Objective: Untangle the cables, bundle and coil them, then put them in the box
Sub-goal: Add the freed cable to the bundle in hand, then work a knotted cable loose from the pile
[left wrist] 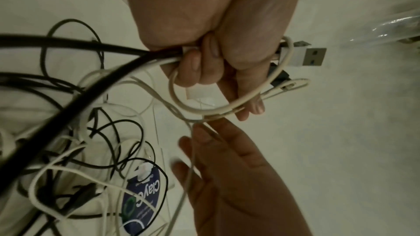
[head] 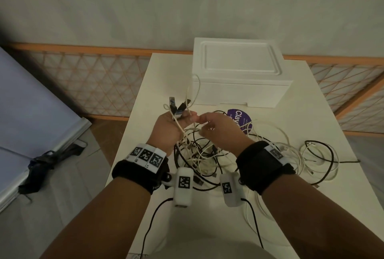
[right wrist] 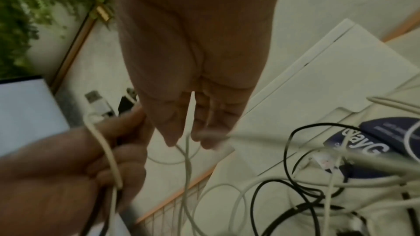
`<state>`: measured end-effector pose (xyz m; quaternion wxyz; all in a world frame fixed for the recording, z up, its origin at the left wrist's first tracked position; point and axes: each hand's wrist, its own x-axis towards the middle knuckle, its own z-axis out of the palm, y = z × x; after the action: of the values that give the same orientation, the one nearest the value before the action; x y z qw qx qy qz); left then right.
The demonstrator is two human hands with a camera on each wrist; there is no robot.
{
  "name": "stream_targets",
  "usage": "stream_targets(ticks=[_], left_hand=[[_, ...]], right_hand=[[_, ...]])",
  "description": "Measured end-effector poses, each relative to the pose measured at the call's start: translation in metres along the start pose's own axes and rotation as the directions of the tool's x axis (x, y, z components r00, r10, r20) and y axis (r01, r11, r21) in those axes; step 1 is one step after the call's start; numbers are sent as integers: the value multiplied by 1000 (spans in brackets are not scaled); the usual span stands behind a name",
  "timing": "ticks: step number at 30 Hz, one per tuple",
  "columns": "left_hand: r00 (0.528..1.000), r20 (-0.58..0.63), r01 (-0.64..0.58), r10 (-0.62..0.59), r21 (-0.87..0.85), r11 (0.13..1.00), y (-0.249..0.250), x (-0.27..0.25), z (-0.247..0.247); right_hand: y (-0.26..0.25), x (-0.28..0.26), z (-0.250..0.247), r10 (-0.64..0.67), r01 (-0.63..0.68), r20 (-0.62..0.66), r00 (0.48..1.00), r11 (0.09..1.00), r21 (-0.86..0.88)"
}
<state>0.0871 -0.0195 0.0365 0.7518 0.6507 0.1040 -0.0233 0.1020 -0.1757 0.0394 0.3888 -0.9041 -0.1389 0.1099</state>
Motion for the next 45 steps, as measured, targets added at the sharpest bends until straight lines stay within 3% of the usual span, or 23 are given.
stream_targets(ticks=[2, 6, 11, 14, 19, 21, 23, 26, 31, 34, 37, 42, 44, 45], left_hand=[[1000, -2, 9, -9, -41, 999, 2, 1, 1], [1000, 5, -12, 12, -48, 999, 5, 5, -2], [994, 93, -56, 56, -1, 998, -4, 7, -7], [996, 84, -46, 42, 51, 998, -10, 7, -10], [997, 67, 38, -43, 85, 996, -15, 8, -5], [1000, 24, 4, -8, 159, 987, -16, 4, -1], [994, 0, -106, 109, 236, 966, -15, 3, 2], [978, -45, -190, 205, 224, 956, -10, 4, 6], [997, 38, -73, 71, 65, 995, -7, 8, 8], [998, 59, -19, 13, 109, 994, -14, 13, -1], [992, 126, -49, -5, 418, 907, -29, 18, -16], [997, 27, -67, 67, 677, 733, -47, 28, -41], [998, -8, -39, 69, 760, 648, -47, 32, -51], [997, -59, 17, 43, 760, 650, -49, 33, -57]], right_hand=[[-2, 1, 4, -76, 82, 56, 996, 989, -119], [-6, 6, 2, -115, 120, 38, 993, 981, -154], [-13, 9, -1, -196, 191, -64, 979, 979, -78], [-18, 8, -3, -236, 227, -77, 969, 968, -106], [-22, 5, -9, -150, 174, -195, 969, 978, 112], [-26, 5, -13, -129, 165, -200, 971, 971, 171], [-29, 6, -15, -113, 151, -188, 976, 968, 199], [-28, 7, -16, -77, 128, -221, 972, 966, 227], [-32, 7, -21, -104, 187, -278, 955, 938, 292], [-36, 4, -21, -108, 222, -313, 944, 908, 356], [-43, -1, -27, -106, 282, -371, 923, 841, 462], [-51, -6, -62, -12, 320, -374, 927, 545, 775], [-42, -10, -81, 20, 368, -439, 898, 515, 775], [-34, -12, -91, 35, 408, -501, 865, 535, 740]])
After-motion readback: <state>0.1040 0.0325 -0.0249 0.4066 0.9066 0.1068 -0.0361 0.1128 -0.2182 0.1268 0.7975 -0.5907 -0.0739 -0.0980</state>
